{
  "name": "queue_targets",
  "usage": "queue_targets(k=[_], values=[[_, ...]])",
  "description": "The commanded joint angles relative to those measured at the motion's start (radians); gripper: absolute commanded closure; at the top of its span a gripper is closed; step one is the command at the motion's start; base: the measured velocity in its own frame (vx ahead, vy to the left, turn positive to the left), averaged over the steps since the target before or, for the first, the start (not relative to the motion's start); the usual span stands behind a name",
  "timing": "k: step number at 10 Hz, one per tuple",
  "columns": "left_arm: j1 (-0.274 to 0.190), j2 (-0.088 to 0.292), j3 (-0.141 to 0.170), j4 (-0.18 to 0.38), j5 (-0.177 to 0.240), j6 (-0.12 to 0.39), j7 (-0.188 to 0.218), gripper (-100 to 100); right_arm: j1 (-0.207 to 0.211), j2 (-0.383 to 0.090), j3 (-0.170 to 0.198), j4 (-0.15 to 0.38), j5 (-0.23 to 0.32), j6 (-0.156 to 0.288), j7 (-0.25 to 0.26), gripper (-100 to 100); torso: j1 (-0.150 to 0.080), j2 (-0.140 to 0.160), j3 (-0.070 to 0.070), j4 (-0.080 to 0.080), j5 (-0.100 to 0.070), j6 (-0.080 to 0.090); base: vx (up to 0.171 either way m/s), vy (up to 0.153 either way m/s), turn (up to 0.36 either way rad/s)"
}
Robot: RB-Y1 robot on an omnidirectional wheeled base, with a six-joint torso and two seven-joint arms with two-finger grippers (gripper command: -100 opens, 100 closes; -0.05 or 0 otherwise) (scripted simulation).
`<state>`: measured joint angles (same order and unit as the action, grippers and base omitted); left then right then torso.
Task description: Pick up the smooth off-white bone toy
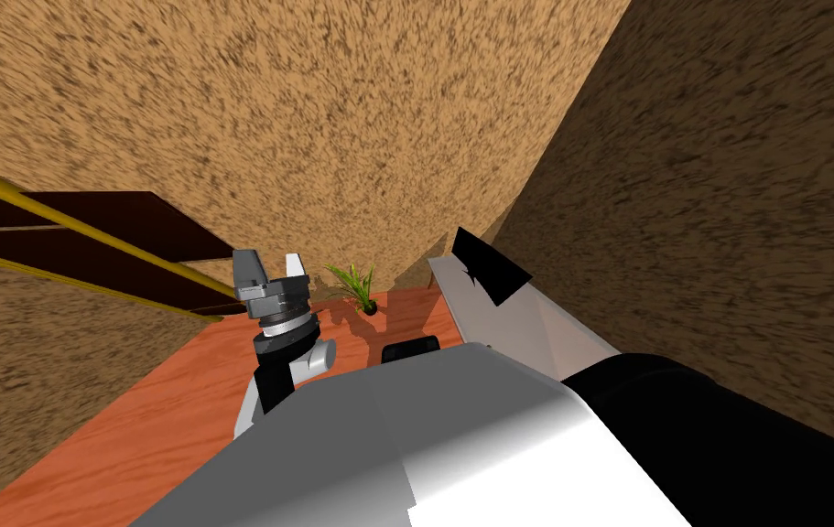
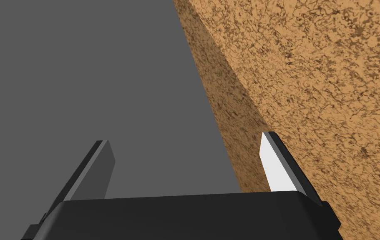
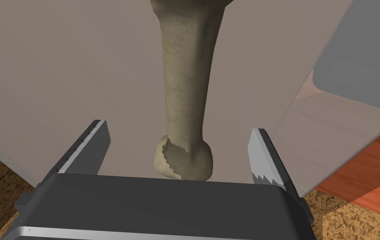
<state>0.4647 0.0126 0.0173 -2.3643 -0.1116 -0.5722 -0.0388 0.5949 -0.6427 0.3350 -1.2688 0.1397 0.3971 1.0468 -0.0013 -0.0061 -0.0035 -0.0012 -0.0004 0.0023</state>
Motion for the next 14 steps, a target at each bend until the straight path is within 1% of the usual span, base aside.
queue_targets(k=[1,4,9,10,11,14], values=[[0.000,0.000,0.000,0.000,0.000,0.000,0.000,0,-0.025,0.009,0.000,0.040,-0.003,-0.006,-0.017,-100,0.000,0.000,0.000,0.000,0.000,0.000,-0.052,0.006,0.227],[0.000,0.000,0.000,0.000,0.000,0.000,0.000,0,-0.062,0.022,0.000,0.099,-0.008,-0.015,-0.042,-100,0.000,0.005,0.003,0.001,0.000,0.000,-0.081,-0.004,0.133],[0.000,0.000,0.000,0.000,0.000,0.000,0.000,0,-0.125,0.043,0.000,0.198,-0.017,-0.029,-0.083,-100,-0.001,0.004,0.003,0.001,-0.001,0.000,-0.069,0.005,0.125],[0.000,0.000,0.000,0.000,0.000,0.000,0.000,0,-0.117,0.040,0.001,0.186,-0.017,-0.028,-0.077,-100,-0.004,0.004,0.002,0.001,-0.003,-0.001,-0.026,0.000,0.024],[0.000,0.000,0.000,0.000,0.000,0.000,0.000,0,-0.119,0.041,0.001,0.188,-0.017,-0.027,-0.079,100,-0.005,0.002,0.001,0.001,-0.003,0.000,-0.005,0.001,-0.006],[0.000,0.000,0.000,0.000,0.000,0.000,0.000,0,-0.118,0.041,0.001,0.187,-0.017,-0.028,-0.079,100,-0.006,-0.001,0.000,0.000,-0.003,0.000,0.000,0.000,0.000]])
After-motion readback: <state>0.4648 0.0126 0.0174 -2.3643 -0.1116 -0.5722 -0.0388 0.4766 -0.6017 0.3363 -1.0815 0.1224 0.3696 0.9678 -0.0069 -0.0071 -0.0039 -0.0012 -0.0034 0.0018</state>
